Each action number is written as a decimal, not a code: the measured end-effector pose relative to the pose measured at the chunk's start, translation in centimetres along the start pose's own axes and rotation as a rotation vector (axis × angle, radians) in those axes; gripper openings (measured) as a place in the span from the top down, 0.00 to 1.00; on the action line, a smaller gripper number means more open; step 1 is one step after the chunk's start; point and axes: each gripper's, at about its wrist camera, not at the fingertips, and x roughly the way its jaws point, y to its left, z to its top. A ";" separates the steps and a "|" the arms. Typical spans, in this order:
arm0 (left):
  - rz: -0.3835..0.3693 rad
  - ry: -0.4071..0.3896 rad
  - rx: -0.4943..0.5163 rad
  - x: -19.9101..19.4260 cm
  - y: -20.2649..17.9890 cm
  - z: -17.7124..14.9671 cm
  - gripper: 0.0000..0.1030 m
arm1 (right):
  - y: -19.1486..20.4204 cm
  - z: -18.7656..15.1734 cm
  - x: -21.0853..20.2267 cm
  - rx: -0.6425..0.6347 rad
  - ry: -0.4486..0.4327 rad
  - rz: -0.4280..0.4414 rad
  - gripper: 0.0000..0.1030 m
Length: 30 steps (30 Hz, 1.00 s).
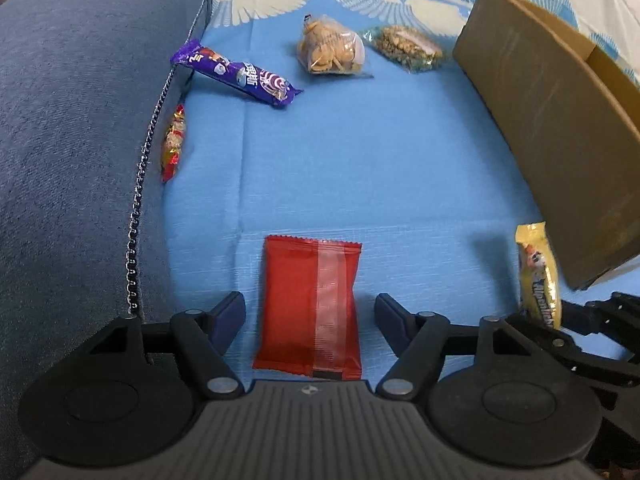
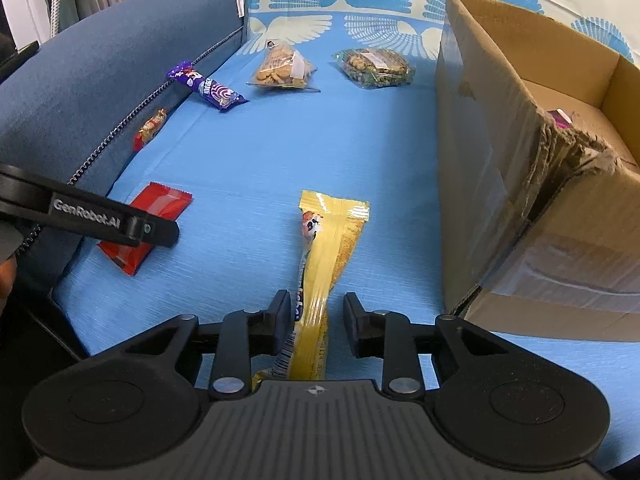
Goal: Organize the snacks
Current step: 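Grasp the yellow wafer bar with the right tool while the left tool grasps the red packet, then lift the yellow wafer bar with the right tool while the left tool lifts the red packet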
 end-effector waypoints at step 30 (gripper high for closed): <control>-0.077 -0.029 -0.001 -0.6 0.2 0.1 0.55 | 0.6 0.0 0.0 -0.027 -0.011 0.003 0.85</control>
